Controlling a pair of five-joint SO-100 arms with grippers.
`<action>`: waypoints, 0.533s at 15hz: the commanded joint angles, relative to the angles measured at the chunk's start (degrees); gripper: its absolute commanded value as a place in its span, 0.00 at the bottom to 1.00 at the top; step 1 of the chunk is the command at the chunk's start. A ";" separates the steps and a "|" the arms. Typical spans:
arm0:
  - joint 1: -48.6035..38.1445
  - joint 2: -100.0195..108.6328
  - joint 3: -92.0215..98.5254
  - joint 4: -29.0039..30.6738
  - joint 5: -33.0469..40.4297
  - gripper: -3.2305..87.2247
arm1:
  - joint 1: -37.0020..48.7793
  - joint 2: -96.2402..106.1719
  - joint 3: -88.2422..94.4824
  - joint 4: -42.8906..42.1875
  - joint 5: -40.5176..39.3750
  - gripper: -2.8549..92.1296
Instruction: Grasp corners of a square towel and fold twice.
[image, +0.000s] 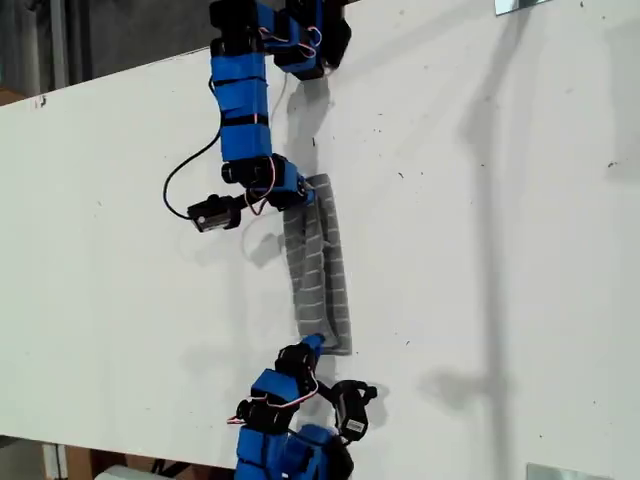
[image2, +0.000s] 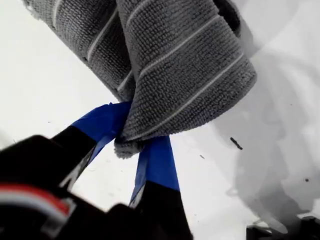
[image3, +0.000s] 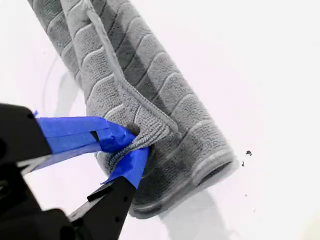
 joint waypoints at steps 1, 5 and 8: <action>3.96 0.53 1.32 -2.55 -3.78 0.03 | -2.64 3.52 -0.26 0.97 1.32 0.03; 4.75 0.79 1.85 -3.43 -2.72 0.14 | -5.63 -0.18 -3.25 1.67 2.55 0.21; 4.13 3.60 -0.79 1.67 -1.85 0.40 | -6.06 -0.09 -6.86 4.66 2.11 0.42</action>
